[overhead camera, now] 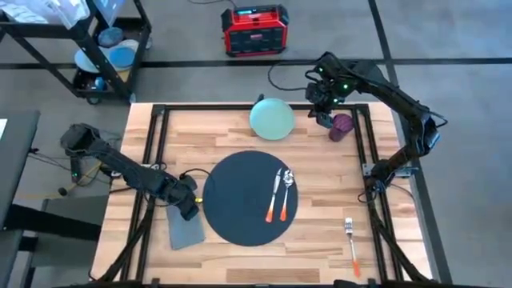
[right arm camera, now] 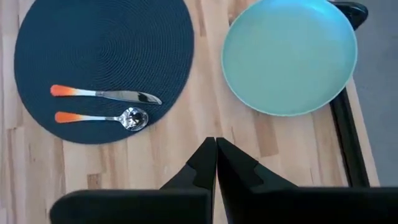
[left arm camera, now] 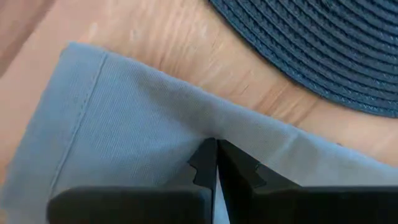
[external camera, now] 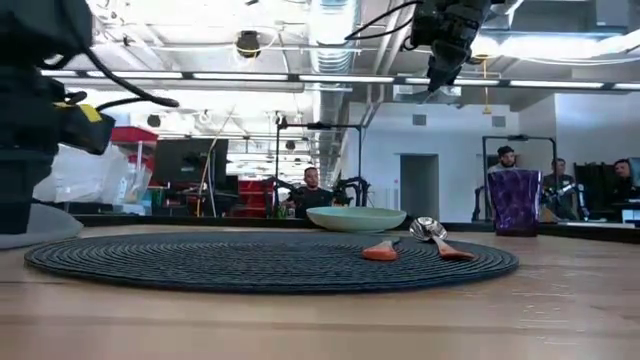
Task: Set table place
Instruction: Adjust the gray table napkin on the table
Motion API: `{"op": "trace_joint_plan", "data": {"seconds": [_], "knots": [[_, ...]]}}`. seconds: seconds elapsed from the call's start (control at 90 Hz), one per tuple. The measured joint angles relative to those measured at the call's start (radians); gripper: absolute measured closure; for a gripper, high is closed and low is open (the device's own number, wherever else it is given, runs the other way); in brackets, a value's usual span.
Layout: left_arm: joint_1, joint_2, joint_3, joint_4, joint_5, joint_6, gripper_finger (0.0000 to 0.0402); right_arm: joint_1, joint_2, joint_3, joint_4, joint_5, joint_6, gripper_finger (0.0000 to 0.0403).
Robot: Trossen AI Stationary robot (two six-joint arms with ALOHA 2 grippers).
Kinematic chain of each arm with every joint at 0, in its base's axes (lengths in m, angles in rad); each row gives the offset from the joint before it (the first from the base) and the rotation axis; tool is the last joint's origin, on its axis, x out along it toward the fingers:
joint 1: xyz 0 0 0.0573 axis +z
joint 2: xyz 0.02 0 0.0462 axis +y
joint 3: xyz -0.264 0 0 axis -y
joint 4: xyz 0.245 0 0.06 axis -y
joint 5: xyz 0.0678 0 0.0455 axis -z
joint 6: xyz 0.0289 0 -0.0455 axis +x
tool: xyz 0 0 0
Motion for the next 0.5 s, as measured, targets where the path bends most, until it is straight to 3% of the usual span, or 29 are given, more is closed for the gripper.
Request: {"op": "trace_joint_plan", "data": {"seconds": [0.278,0.5], "knots": [[0.192,0.006,-0.005,0.083,-0.005,0.208,0.0401,0.000,0.000,0.000,-0.001,0.000,-0.003,0.0403],[0.203,0.006,-0.005,0.083,0.022,0.197,0.0401,0.001,0.000,0.000,-0.018,0.000,-0.001,0.0403]]}}
